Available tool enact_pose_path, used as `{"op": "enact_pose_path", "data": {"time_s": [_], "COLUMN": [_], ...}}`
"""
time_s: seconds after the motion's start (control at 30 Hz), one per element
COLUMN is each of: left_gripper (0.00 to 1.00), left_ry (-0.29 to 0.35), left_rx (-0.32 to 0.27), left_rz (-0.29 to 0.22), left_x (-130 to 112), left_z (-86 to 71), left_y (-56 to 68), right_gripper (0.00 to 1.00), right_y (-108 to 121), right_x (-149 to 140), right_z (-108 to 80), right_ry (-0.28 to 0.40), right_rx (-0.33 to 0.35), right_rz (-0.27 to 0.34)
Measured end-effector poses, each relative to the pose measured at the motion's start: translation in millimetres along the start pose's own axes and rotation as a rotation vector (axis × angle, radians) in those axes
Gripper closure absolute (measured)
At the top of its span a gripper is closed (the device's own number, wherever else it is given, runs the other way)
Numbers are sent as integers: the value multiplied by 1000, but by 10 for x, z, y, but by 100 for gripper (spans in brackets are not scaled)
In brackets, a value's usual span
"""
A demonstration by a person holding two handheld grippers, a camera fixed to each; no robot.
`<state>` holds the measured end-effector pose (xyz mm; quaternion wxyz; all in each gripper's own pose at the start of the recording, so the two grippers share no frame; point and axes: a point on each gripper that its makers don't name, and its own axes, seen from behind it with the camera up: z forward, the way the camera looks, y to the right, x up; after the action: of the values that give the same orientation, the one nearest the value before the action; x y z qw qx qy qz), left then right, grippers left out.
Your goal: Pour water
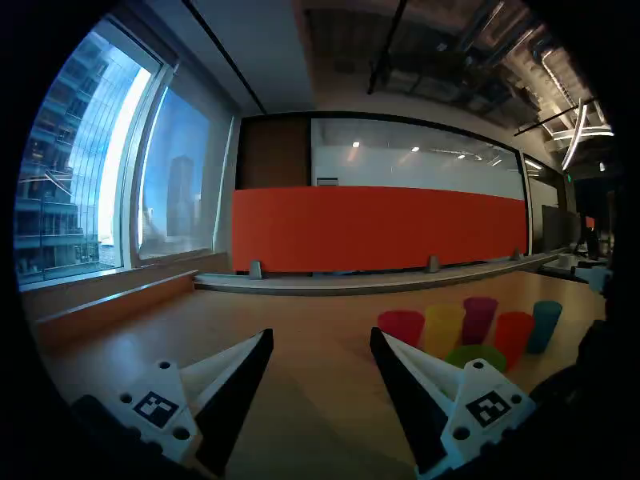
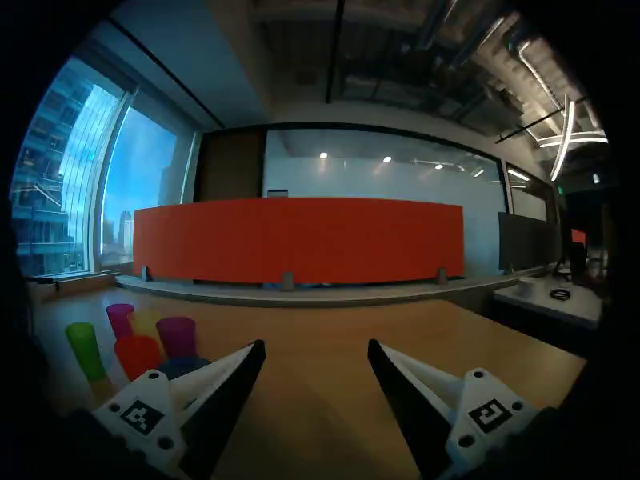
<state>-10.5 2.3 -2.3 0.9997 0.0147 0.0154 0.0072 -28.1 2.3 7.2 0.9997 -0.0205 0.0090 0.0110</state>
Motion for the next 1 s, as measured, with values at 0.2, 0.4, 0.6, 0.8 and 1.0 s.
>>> {"op": "enact_pose_path", "data": {"time_s": [0.2, 0.4, 0.6, 0.8, 1.0], "left_gripper": [11, 11, 11, 10, 11], "left_ry": [0, 0, 0, 0, 0], "left_rx": [0, 0, 0, 0, 0], "left_rz": [0, 0, 0, 0, 0], "left_x": [2, -3, 6, 6, 5], "left_z": [-6, -9, -5, -2, -2], "left_y": [1, -1, 0, 1, 3], "right_gripper": [0, 1, 0, 0, 1], "right_y": [-2, -8, -16, -12, -11], "right_x": [-7, -14, -12, -8, -4], "right_z": [-7, -12, -43, -34, -2], "right_ry": [-1, -1, -1, -1, -1], "right_rx": [0, -1, -4, 0, -3], "right_rz": [0, 0, 0, 0, 0]}}
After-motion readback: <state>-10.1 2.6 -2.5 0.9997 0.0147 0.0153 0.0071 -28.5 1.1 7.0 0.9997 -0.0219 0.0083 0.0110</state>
